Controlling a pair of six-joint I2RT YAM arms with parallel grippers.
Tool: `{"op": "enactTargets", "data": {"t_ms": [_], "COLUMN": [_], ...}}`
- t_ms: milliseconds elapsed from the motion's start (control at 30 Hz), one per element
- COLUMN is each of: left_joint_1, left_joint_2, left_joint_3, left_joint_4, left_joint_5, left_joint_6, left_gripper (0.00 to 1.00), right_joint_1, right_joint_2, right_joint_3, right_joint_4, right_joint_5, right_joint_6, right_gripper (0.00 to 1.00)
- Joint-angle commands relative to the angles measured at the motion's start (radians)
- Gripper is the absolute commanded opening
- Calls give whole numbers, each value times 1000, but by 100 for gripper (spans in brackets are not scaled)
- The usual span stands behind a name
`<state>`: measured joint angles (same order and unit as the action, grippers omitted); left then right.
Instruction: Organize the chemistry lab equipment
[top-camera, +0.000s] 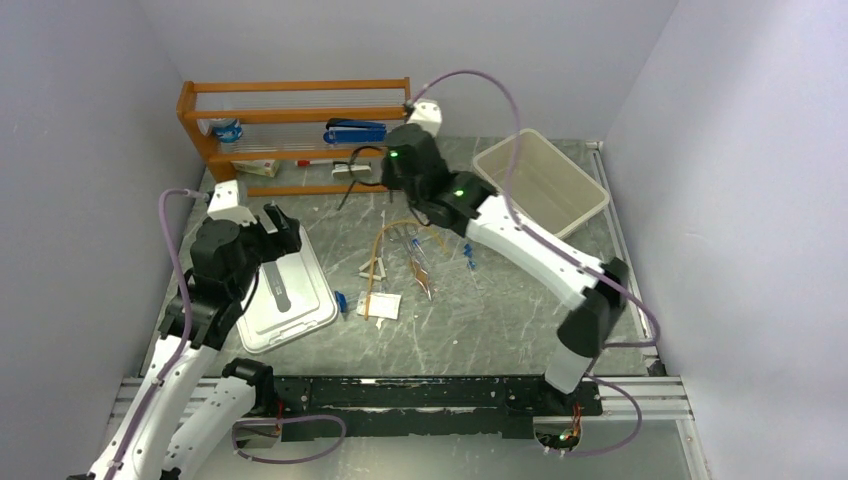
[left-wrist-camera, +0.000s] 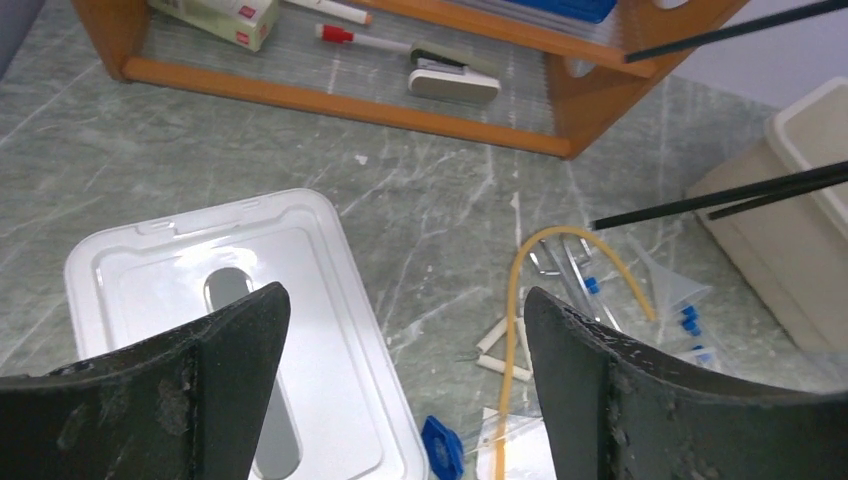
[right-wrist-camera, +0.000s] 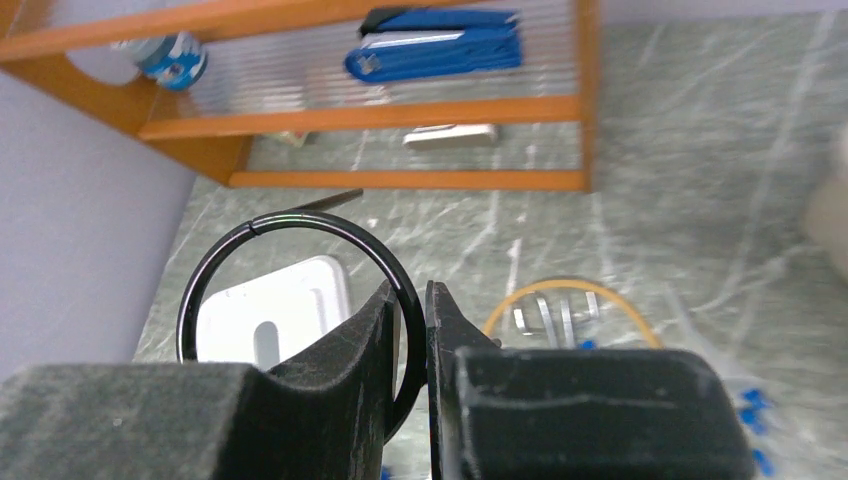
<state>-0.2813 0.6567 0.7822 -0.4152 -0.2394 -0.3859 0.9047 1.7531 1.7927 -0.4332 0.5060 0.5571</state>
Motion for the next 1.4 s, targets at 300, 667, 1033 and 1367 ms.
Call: {"op": "enactTargets", "data": {"t_ms": [300, 667, 1033, 1367], "left_joint_1": [-1, -1, -1, -1], "left_joint_2": [14, 159, 187, 198], "left_joint_3": [14, 41, 21, 13], "left_joint_4": [104, 138, 137, 93], "left_joint_5": [217, 282, 288, 241], "left_joint_6": [-18, -22, -23, -21], "left_gripper": [97, 93, 93, 91], "right_joint_1": [-341, -720, -775, -770], "right_joint_2": [-342, -154, -15, -54], "right_joint_3": [-63, -153, -262, -360], "right_joint_4": [-108, -36, -16, -70], "right_joint_5": [76, 17, -156, -335], "right_joint_6": [-143, -165, -142, -79], "right_gripper": [0, 0, 0, 0]}}
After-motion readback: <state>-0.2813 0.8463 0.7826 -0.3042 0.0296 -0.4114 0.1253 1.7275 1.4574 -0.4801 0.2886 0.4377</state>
